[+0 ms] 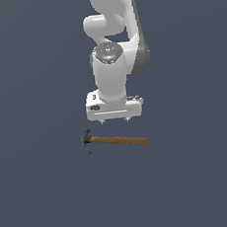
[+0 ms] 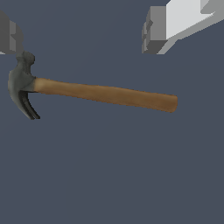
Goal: Pick up the object and move it to a goal position.
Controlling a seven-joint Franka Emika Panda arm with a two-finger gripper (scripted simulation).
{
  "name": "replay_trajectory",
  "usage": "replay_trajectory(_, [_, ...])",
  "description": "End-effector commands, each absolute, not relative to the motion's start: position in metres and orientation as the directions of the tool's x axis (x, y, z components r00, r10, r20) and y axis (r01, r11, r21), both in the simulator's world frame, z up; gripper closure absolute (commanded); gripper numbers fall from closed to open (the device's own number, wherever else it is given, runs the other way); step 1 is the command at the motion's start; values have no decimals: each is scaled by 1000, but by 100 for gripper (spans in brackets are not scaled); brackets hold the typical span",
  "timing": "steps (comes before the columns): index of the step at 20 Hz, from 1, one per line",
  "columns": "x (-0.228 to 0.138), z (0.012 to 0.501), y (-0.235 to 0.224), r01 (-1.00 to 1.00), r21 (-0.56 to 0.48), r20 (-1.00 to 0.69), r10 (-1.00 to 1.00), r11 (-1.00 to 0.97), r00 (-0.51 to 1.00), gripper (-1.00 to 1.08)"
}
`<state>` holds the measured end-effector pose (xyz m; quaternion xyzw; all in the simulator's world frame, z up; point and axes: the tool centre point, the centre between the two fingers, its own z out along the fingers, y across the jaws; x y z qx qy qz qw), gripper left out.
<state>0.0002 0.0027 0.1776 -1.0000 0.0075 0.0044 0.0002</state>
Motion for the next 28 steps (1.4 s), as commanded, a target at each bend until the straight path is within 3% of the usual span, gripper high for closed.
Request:
replay_trajectory(1, [0, 178, 3, -15, 0, -9, -15, -1000, 1000, -92])
replay_trajectory(18, [-8, 176, 8, 18, -15, -37, 18, -1000, 999, -92])
replay_trajectory(28, [-3, 165, 4, 152, -11, -34, 152, -988, 988, -92])
